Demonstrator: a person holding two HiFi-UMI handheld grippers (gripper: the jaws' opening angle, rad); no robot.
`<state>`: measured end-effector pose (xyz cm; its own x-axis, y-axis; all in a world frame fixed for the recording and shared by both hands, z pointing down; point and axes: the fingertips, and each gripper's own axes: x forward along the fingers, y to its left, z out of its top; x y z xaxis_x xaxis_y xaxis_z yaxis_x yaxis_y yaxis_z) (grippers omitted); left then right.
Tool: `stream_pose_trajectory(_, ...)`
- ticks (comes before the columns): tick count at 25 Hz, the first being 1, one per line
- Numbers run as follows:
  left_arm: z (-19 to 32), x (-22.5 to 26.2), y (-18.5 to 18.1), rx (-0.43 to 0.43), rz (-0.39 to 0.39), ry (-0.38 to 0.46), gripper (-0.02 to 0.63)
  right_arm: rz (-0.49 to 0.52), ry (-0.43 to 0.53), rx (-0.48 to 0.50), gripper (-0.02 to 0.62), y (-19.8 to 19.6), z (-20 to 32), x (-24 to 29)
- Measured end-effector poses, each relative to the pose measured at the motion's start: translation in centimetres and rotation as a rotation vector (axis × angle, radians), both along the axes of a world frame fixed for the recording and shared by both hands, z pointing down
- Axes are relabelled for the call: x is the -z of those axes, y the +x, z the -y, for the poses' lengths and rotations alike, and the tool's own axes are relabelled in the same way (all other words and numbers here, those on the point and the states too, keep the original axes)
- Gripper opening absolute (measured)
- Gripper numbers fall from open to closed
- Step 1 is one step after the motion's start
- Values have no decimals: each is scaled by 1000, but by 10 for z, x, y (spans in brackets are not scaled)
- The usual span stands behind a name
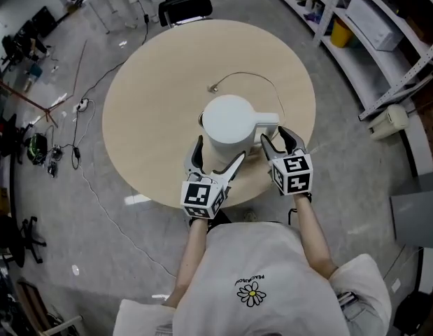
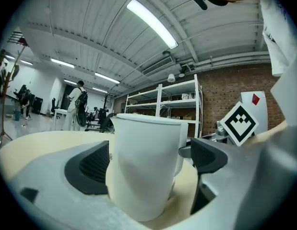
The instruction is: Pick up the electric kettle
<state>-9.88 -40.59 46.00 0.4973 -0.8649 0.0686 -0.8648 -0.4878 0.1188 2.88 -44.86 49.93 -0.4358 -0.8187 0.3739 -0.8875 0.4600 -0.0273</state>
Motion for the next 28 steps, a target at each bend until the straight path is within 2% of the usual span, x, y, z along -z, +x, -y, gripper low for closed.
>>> stream_pose_trajectory(4, 20, -9, 10, -12, 11, -15, 529, -17, -25, 27, 210, -4, 17, -16)
stream_pose_trajectory(6, 29, -13, 12, -27, 20, -17, 531, -19, -16, 9, 171, -7, 29, -20)
stream_pose_trajectory(14, 38, -29, 13, -79, -4, -30, 565, -29, -78, -12, 117, -16, 48, -61)
stream_pose_trajectory(28, 36, -30, 12, -74, -10, -9, 565, -26, -70, -17, 129, -15, 47, -63)
